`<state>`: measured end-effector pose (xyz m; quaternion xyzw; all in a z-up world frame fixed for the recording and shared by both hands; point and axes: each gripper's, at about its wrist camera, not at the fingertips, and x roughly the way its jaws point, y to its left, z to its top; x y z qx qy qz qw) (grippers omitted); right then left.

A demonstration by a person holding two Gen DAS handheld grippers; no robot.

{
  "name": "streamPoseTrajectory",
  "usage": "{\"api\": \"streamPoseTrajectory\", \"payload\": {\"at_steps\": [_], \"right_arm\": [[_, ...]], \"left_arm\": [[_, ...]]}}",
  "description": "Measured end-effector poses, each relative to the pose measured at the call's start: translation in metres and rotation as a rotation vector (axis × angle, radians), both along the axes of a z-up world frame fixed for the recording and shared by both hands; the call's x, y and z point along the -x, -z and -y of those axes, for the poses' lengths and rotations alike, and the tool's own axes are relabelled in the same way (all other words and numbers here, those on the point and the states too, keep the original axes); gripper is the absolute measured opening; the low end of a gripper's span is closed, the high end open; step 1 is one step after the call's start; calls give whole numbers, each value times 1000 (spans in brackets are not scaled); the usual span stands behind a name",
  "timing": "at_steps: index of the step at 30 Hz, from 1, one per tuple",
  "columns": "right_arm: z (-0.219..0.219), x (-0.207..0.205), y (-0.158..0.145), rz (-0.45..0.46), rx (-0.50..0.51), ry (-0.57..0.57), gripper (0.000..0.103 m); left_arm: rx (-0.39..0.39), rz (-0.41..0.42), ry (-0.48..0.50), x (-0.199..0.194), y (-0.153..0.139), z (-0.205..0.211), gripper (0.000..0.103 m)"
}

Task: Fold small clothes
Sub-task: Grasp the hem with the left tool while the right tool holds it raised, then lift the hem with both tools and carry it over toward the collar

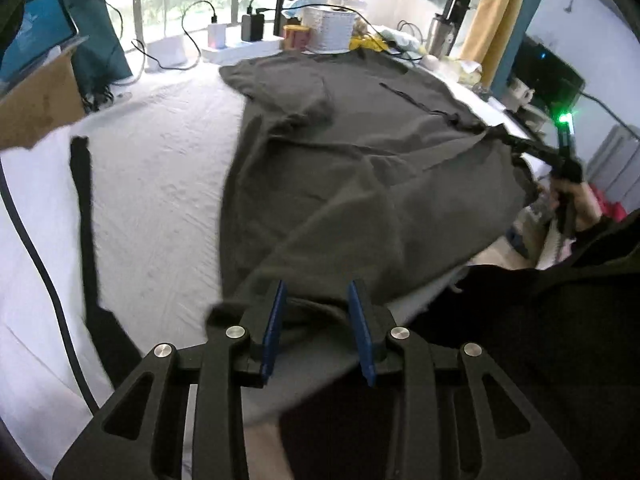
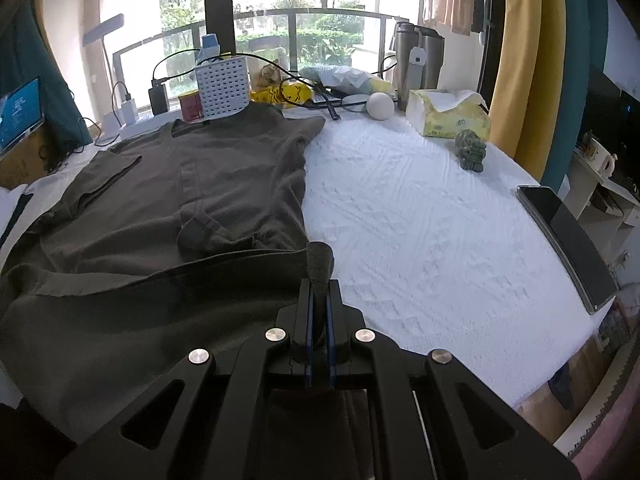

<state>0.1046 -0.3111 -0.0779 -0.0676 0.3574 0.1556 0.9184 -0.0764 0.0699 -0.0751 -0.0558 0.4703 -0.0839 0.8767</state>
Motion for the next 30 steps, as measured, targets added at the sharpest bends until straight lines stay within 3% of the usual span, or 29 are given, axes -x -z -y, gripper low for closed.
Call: {"api": "streamPoseTrajectory", "payload": {"at_steps": [4, 9, 14, 15, 18, 24, 30], "right_arm": [[-2, 3, -2, 2, 3, -1, 5], [-1, 6, -5, 4, -7, -3, 5], [-2, 8, -8, 11, -11, -15, 5], [-1, 9, -9, 16, -13, -17, 5], [3, 13, -15, 37, -30, -31, 6], [7, 7, -8, 13, 16, -8, 13], [10, -3, 3, -35, -33, -14, 13]], "left_arm": [[-10, -8, 38, -3, 9, 17, 51], [-70, -42, 57, -13, 34, 29, 51], [-85, -26, 41, -20, 34, 30, 51], [-68, -22, 31, -20, 33, 26, 47], [-51, -9, -27, -21, 28, 11, 8], [-52, 101, -125, -20, 1, -18, 6], [-60, 162, -142, -36, -14, -32, 6]]}}
